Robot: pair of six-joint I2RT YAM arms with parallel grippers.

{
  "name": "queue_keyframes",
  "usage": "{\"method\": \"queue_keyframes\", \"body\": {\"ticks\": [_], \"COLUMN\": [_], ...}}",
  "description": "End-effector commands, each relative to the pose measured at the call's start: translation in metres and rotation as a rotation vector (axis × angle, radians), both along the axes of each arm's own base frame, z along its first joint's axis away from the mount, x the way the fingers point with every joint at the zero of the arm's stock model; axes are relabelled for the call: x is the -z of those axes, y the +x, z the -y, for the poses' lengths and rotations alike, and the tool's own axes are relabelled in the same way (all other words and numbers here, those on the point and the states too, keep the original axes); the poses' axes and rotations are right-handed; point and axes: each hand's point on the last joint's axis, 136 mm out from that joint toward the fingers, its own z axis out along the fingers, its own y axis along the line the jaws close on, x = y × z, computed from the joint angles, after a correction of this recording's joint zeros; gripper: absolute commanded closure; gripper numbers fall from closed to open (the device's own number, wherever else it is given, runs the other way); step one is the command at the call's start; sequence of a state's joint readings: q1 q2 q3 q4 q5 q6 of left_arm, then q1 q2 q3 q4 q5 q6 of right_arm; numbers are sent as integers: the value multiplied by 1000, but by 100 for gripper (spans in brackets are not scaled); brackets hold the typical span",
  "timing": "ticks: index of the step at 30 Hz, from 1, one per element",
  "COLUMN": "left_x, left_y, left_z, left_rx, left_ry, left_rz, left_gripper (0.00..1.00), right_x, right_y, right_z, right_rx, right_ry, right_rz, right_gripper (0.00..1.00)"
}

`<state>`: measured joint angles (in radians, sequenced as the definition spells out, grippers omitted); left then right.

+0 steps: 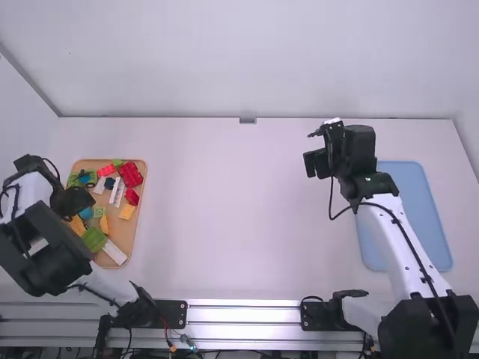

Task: Assemble lego blocks to make yellow taxi

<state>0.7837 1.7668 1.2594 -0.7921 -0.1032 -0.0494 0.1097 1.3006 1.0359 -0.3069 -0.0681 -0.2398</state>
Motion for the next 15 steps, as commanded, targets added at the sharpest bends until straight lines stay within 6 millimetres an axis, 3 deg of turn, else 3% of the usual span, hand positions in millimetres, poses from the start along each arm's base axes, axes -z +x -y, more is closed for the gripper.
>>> {"method": "queue_keyframes", "body": {"ticks": [1,10,15], "left_x": [7,20,30], "left_y": [-6,-9,-11], "left_z": [-8,-15,-6], "left_rx": [-7,88,97], "left_ry": [-23,-90,-119], "left_rz": [-8,110,106], "left_gripper": [1,0,4], "right_x": [-15,-23,-27], "right_y": [8,12,14], "right_z": [1,-14,-19], "right_rx": [2,-30,-44], "right_ry": [4,15,18], "right_rz": [33,70,91], "right_gripper": [1,1,1]}}
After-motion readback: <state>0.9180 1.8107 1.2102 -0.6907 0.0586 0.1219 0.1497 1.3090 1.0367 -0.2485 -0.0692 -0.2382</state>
